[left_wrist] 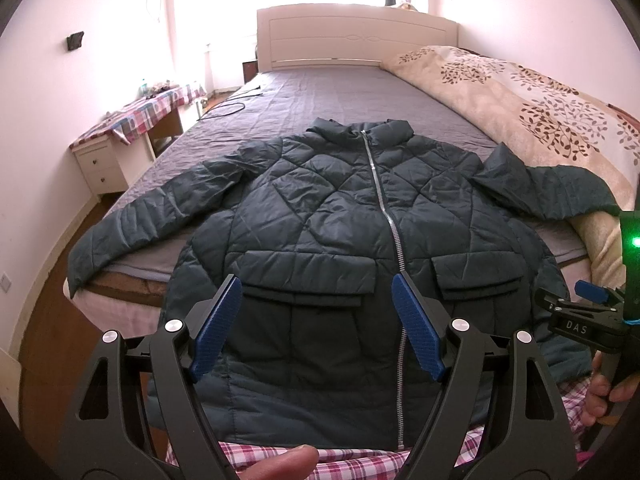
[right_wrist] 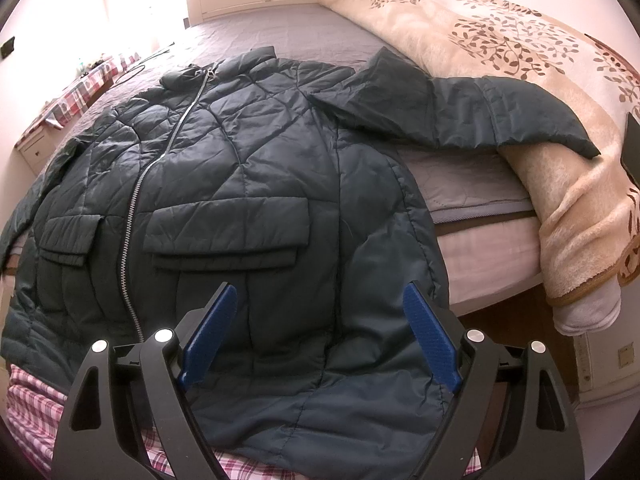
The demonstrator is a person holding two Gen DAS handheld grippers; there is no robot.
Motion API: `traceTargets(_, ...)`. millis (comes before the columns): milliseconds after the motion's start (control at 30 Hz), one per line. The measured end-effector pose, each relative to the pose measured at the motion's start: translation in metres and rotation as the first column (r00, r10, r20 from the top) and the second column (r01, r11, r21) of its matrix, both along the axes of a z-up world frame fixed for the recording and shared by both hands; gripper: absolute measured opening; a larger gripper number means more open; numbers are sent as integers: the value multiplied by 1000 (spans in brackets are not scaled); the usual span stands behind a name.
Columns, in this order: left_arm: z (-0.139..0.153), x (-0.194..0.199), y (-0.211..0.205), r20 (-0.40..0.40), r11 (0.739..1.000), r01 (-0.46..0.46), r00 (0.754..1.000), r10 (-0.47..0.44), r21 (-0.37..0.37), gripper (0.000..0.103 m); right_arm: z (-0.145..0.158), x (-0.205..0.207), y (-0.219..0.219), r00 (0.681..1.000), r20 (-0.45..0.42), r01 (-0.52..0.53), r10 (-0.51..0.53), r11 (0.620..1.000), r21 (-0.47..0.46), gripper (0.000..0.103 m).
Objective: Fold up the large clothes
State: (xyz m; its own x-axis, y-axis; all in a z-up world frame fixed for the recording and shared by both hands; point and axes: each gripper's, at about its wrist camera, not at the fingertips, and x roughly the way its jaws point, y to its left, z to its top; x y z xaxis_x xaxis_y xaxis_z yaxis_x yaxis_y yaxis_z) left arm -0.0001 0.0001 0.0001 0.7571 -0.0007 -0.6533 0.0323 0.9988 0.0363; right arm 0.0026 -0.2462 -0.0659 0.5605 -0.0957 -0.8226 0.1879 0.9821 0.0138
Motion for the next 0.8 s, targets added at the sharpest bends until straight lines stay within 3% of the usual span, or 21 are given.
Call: traceTargets(800, 0, 0, 0, -3, 1000, 0, 1000, -1, -1, 78, -2, 2, -1, 1000, -5, 0, 0, 1000, 2, 83)
